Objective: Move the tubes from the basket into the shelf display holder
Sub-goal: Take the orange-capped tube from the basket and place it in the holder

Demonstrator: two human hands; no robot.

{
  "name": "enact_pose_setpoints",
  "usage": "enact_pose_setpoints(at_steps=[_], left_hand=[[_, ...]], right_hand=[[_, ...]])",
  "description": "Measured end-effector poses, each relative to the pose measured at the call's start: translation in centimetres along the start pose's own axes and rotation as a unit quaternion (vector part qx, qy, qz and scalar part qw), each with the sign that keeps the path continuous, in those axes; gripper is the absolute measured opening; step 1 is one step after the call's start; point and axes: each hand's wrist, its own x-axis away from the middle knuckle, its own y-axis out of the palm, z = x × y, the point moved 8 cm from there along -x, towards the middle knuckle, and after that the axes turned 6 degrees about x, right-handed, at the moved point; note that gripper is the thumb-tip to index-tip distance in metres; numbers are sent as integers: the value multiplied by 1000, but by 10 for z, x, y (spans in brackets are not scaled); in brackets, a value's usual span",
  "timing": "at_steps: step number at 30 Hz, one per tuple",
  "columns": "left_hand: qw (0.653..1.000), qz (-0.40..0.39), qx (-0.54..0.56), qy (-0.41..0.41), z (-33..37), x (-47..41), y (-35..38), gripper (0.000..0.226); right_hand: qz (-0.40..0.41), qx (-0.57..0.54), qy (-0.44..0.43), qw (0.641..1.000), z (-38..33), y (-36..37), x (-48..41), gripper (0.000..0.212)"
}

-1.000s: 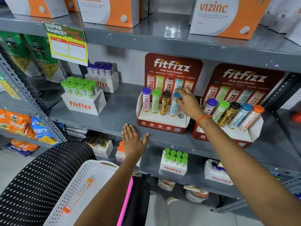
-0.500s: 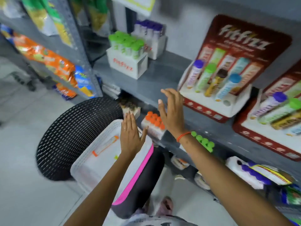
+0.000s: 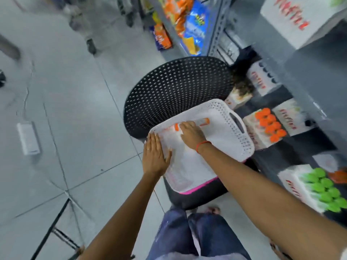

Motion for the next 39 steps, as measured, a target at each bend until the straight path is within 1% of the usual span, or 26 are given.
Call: enact_pose_setpoints(at_steps=[2,4,8,9,11,12,13,16,17,19,21,22,24,27,30,32,35,37,39], left_hand=[[1000,-10,1,-8,-5,2,8,83],[1000,-6,0,-9,-4,2,9,84],[1000,-21,-11,-15,-4,4,10,84],[1000,-19,-12,-16,-4,6,10,84],[1000,-15,-12,-7,1,8,7,82],[1000,-11,-12,3,8,11,4,81],[1000,-1,-12,8,10,11,0,81],[1000,19,-19,-4,4,6,-5,79],[1000,20,-23,1,7,6,-7,78],[998,25,-26,43,33,3,-13,75],[995,29,-19,90,71,-6,-20,73],[993,31,-13,113,92,-11,-24,72],[986,38,-3,162,139,-18,-32,71],[970,44,18,240,214,-22,-41,67],[946,35,38,321,288,-18,-47,64],[925,31,36,377,335,-8,-51,64],[900,20,55,433,395,9,-54,71],[887,15,73,455,426,21,-52,75],[889,-10,73,452,448,30,-46,80]], right_hand=[[-26,52,-20,998,-5,9,-15,33],[-31,101,-28,994,-7,11,-26,27],[-68,207,-49,975,-11,21,-28,26],[-62,212,-52,974,-11,21,-24,24],[0,222,-46,974,-8,4,-14,17],[33,225,-32,973,-2,-8,-4,19],[49,203,-19,978,3,-18,1,24],[78,72,11,994,15,-48,11,38],[90,28,34,995,24,-64,20,40],[121,-52,91,987,52,-97,50,43],[161,-112,123,973,75,-130,84,42],[180,-122,137,966,85,-146,103,37],[215,-113,176,954,103,-180,143,25],[273,-123,243,923,130,-225,205,24],[320,-125,290,893,155,-263,266,23],[358,-111,325,868,169,-288,310,25],[407,-66,374,831,183,-321,375,33],[435,-34,403,805,194,-340,415,32],[461,-9,434,774,205,-356,450,33]])
